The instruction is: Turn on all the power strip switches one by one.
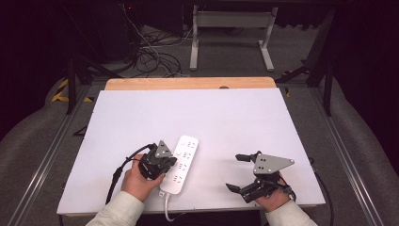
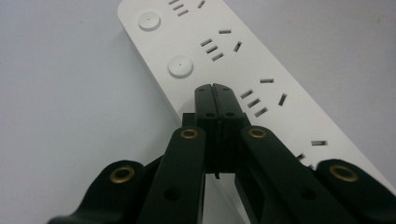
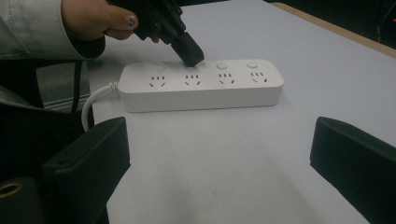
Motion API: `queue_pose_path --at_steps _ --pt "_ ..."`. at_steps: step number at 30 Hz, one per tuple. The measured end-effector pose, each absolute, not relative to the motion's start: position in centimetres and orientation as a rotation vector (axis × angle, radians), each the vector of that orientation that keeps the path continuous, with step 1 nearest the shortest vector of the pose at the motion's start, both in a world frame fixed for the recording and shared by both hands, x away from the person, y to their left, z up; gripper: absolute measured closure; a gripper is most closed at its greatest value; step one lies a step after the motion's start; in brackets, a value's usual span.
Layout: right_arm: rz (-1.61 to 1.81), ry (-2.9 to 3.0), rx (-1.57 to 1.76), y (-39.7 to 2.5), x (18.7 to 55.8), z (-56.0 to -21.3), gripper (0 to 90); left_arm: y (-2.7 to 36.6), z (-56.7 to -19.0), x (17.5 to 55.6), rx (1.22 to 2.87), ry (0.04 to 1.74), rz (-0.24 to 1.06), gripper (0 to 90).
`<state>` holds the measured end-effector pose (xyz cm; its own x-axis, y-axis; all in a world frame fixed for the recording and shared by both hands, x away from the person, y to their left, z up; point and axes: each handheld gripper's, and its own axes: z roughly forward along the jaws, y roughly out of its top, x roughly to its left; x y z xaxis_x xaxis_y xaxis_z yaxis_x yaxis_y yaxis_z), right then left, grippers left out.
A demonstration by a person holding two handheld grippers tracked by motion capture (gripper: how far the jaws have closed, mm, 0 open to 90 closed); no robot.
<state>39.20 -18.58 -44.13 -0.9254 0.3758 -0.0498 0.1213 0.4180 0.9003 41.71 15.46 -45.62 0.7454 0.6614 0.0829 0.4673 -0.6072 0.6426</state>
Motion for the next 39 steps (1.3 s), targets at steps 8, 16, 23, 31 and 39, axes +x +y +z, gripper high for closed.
queue_pose_path --at_steps 8,16,23,31,39 --pt "1.513 2.429 0.436 -18.6 39.2 -44.1 4.9 15.0 -45.7 41.4 2.350 0.835 0.472 90.0" --pt "1.514 2.427 0.439 -18.6 39.1 -44.1 4.9 14.4 -45.6 41.2 2.373 0.839 0.514 90.0" --pt "1.520 2.424 0.451 -18.8 39.4 -44.2 4.9 16.9 -42.6 41.2 2.165 0.840 0.455 90.0" --pt "1.516 2.420 0.447 -18.7 39.3 -44.1 4.9 16.4 -43.6 41.7 2.210 0.848 0.408 90.0" --pt "1.517 2.424 0.447 -18.7 39.3 -44.2 4.9 16.5 -43.6 42.8 2.189 0.868 0.319 90.0"
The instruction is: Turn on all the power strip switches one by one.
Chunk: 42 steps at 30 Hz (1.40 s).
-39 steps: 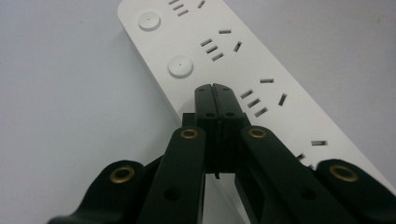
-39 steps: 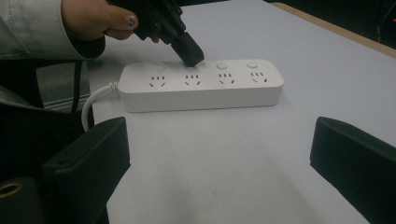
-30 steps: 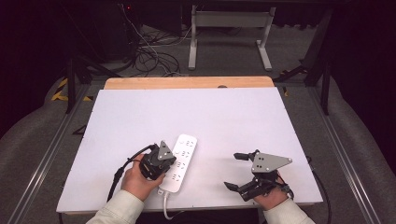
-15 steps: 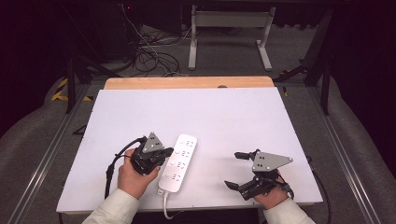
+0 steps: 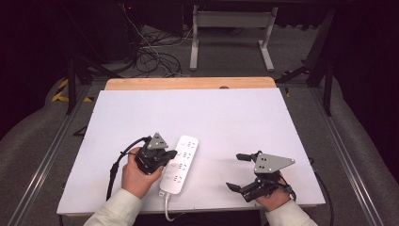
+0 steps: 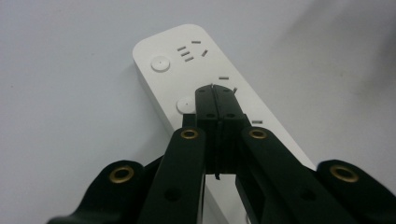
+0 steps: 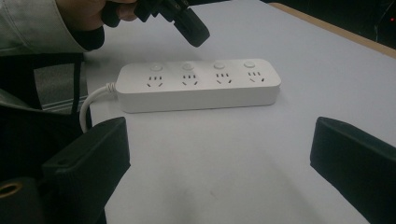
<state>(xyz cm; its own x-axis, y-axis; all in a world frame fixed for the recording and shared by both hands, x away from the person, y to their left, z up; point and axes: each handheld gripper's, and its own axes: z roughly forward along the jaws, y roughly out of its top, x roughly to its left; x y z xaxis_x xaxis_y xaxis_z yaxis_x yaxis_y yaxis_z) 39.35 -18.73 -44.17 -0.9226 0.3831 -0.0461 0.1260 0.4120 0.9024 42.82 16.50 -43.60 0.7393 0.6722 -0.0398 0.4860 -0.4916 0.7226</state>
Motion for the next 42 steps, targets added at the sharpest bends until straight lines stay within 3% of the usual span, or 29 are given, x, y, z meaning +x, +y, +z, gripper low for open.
queue_pose_path --at_steps 4,11,18,42 --pt "1.516 2.425 0.445 -18.7 39.3 -44.2 4.9 16.1 -43.6 43.3 2.200 0.862 0.334 90.0" --pt "1.515 2.429 0.445 -18.7 39.4 -44.2 4.9 15.7 -44.1 44.6 2.194 0.870 0.236 89.9" --pt "1.513 2.430 0.441 -18.7 39.4 -44.2 4.9 15.0 -44.7 45.3 2.220 0.895 0.314 89.9" --pt "1.511 2.431 0.434 -18.7 39.3 -44.2 5.0 14.4 -45.5 45.6 2.266 0.908 0.391 90.0"
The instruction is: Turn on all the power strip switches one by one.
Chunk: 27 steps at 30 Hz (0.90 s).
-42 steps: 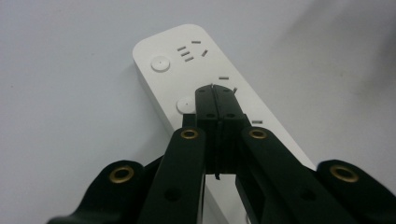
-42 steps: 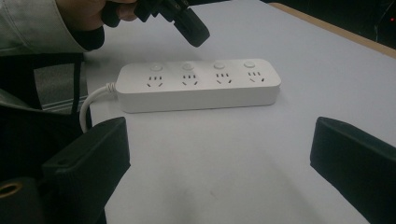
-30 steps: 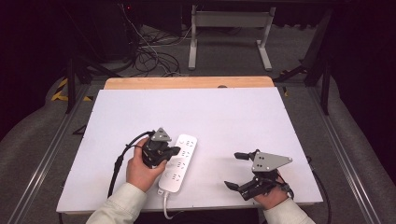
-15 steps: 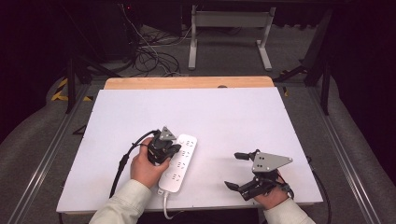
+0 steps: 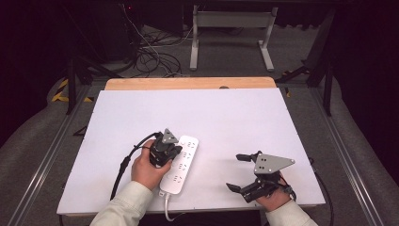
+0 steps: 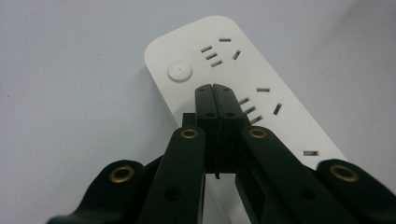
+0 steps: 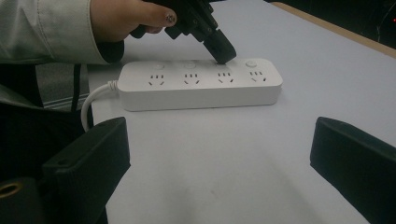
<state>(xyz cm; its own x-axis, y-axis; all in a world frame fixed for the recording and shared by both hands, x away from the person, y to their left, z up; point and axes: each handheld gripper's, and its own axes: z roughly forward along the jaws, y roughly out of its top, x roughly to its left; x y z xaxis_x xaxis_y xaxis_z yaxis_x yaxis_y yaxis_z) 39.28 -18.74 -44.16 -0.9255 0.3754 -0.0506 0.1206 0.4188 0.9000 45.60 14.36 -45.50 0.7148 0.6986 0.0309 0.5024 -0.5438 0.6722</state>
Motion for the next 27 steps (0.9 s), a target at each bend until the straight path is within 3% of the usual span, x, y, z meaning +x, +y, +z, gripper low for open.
queue_pose_path --at_steps 27 --pt "1.512 2.435 0.447 -18.57 39.32 -44.25 5.0 14.77 -46.15 45.60 2.230 0.919 0.363 90.0"
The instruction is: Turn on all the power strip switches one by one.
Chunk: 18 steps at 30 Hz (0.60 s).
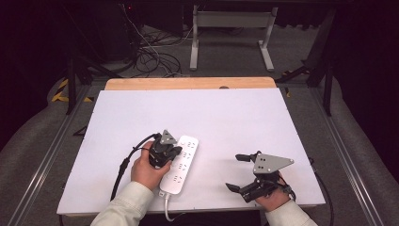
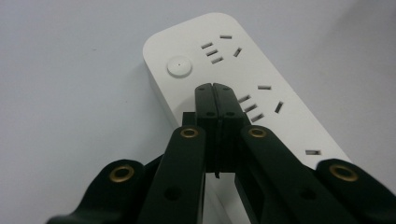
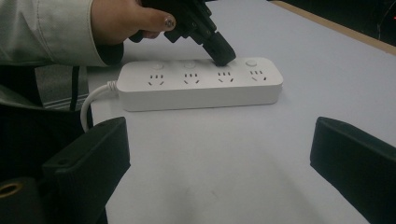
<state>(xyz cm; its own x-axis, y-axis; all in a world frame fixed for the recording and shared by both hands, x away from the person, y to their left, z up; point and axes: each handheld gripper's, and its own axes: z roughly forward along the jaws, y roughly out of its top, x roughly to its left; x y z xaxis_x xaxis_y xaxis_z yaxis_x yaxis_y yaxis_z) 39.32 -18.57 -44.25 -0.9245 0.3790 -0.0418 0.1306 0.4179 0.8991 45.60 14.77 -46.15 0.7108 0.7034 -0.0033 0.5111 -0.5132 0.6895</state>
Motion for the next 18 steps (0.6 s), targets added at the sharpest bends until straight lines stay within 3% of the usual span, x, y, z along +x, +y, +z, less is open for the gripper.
queue_pose_path --at_steps 2,4,8,18 --pt "1.511 2.435 0.448 -18.6 39.3 -44.3 4.9 15.2 -46.2 45.9 2.208 0.928 0.312 90.0" --pt "1.510 2.434 0.446 -18.5 39.3 -44.2 5.0 15.2 -45.8 45.4 2.181 0.906 0.374 90.0" --pt "1.510 2.434 0.435 -18.5 39.3 -44.3 5.0 15.7 -43.2 45.4 2.091 0.894 0.342 90.0" --pt "1.513 2.432 0.438 -18.6 39.3 -44.2 5.0 15.2 -42.9 45.3 2.135 0.882 0.360 90.0"
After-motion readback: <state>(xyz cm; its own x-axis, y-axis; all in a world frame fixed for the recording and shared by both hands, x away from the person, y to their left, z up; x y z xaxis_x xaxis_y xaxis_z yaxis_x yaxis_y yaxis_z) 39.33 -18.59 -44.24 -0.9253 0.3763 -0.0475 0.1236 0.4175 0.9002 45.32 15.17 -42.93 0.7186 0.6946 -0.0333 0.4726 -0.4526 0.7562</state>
